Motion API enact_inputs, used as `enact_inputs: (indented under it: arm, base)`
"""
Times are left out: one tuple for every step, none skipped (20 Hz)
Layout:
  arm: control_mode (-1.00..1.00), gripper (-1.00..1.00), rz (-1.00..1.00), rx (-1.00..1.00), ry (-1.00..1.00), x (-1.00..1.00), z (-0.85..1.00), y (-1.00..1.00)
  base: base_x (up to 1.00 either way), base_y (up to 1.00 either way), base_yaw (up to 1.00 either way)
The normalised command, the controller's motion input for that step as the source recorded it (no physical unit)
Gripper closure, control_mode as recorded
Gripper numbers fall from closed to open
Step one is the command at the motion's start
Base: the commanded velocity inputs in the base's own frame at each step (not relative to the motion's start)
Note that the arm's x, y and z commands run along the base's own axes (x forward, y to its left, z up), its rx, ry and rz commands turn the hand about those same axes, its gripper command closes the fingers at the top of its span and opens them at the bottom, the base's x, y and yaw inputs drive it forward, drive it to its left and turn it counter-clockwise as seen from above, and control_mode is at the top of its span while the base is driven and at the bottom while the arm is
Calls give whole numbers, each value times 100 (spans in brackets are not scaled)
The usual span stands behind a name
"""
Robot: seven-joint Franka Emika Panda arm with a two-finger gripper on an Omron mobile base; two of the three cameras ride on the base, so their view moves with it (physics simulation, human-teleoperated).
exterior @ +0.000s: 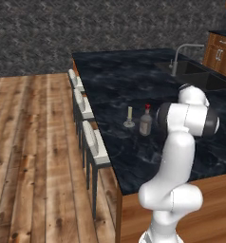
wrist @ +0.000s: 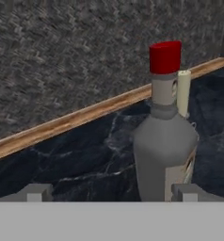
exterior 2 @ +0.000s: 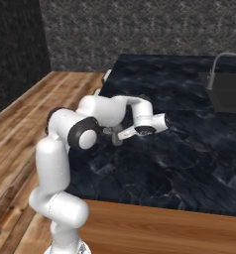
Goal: Get the candle and the liquor from the cabinet and move them to the dining counter.
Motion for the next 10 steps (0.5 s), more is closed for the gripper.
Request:
enact_inputs:
  arm:
    - [-100,-100,-26,-1,1,-48,36,6]
    - [-100,-100,-29,-1,0,-47,35,7]
    - [-100,-100,-30,-2,0,-46,37,6]
    - [-100,-100,-32,-4,1,-43,36,10]
    - [-100,-100,-33,-4,2,-42,36,10]
    - [-100,-100,-33,-5,4,-42,35,9]
    - [-100,-100,-31,-3,4,-46,36,5]
    - [-100,-100,-29,-3,5,-47,35,5]
    - [-100,-100,-26,-3,8,-48,36,5]
    - [-100,-100,-24,-5,12,-46,36,8]
  base:
    - [0,0,0]
    - [0,0,0]
    - [0,0,0]
    - [0,0,0]
    - [0,0,0]
    - [0,0,0]
    - [0,0,0]
    - [0,0,0]
    - [0,0,0]
    - [0,0,0]
